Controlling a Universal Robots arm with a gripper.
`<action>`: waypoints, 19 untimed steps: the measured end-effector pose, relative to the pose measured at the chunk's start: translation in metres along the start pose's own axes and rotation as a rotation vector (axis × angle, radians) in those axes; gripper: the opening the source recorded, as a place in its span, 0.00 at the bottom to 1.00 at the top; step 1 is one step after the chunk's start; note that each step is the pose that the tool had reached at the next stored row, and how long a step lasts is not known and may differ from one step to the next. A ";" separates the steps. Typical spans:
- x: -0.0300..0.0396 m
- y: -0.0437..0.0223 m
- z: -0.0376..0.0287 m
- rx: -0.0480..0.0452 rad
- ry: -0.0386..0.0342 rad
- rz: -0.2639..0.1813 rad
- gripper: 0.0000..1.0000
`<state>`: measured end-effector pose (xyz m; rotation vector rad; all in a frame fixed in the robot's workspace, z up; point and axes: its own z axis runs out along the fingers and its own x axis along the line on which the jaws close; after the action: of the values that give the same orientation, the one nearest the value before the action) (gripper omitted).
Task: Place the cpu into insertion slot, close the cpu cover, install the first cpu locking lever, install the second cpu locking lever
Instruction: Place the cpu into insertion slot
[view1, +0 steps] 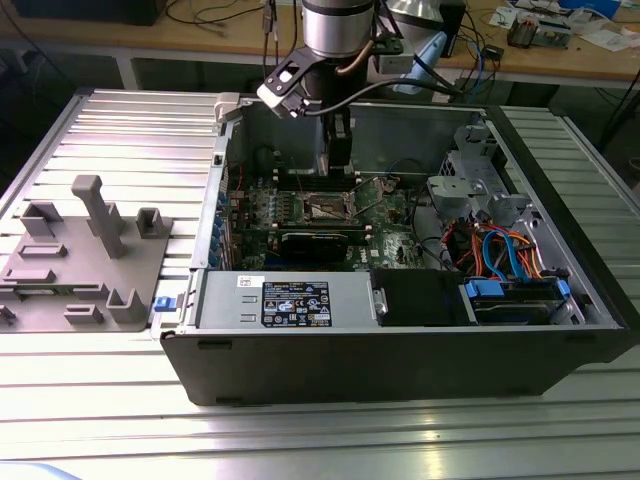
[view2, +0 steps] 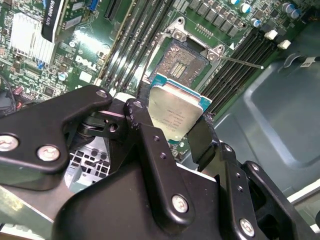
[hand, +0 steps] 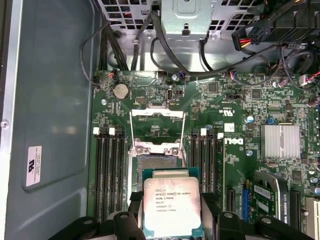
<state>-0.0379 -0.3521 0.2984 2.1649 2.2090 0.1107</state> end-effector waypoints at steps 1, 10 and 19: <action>0.0019 0.0000 0.0006 0.0000 -0.0040 0.000 0.55; 0.0085 -0.0003 0.0067 0.0005 -0.0266 -0.002 0.55; 0.0086 -0.0010 0.0150 0.0005 -0.0268 -0.002 0.55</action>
<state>-0.0379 -0.3433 0.2835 2.1511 2.1974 0.0806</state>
